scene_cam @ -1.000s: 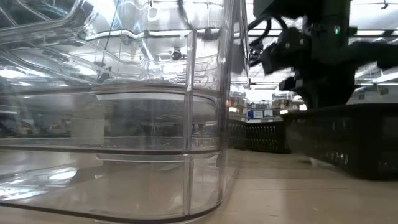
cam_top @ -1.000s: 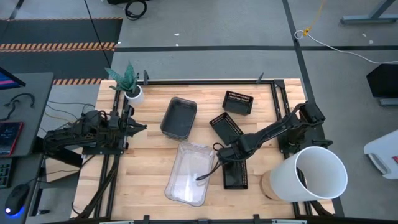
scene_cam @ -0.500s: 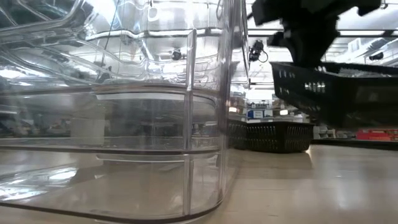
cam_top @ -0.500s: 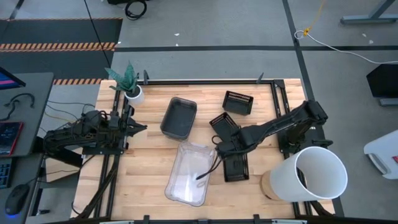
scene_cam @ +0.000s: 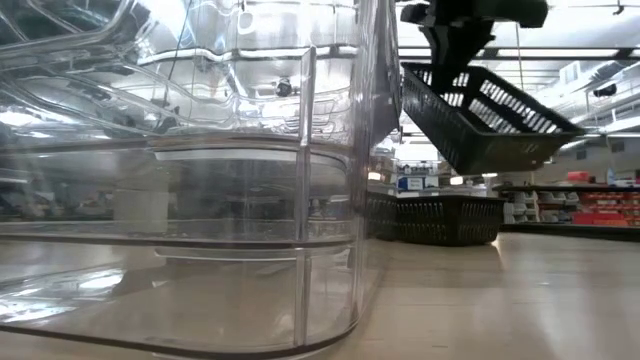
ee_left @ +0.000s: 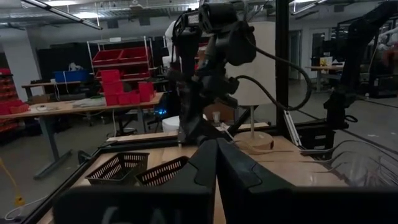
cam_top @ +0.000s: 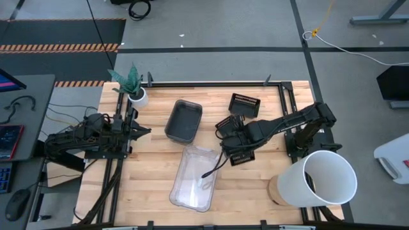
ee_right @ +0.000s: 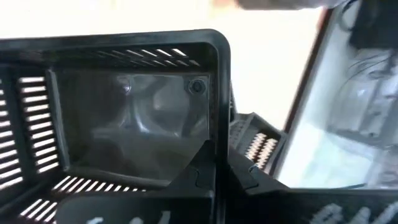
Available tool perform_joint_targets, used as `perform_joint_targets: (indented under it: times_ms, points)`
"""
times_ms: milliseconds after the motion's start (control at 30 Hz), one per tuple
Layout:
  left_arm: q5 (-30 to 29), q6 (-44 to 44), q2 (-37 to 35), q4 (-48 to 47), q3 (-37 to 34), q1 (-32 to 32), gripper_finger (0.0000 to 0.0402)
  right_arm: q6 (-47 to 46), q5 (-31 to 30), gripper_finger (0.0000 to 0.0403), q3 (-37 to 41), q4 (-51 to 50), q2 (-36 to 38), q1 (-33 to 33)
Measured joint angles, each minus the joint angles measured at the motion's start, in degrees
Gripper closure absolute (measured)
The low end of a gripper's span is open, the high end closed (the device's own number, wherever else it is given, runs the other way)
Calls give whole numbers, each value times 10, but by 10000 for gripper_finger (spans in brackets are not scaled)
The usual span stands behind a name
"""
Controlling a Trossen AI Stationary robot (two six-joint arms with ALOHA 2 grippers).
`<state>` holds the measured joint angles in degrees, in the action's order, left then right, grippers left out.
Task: Stack baskets by color
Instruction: Stack the bottom black basket on top of the middle black basket
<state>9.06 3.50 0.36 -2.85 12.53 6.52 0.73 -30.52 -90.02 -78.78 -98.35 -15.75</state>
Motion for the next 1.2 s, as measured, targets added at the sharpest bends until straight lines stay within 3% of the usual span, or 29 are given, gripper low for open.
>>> perform_joint_targets:
  times_ms: [200,467,733,1200]
  points:
    - [0,1,0,0,0,0,391,82,-66,398,-9,6,0,25]
    - [0,1,0,0,0,0,380,144,-71,398,-9,27,0,93]
    - [0,1,0,0,0,0,389,273,15,398,-9,104,0,147]
    - [0,1,0,-4,0,0,385,336,94,398,54,148,0,187]
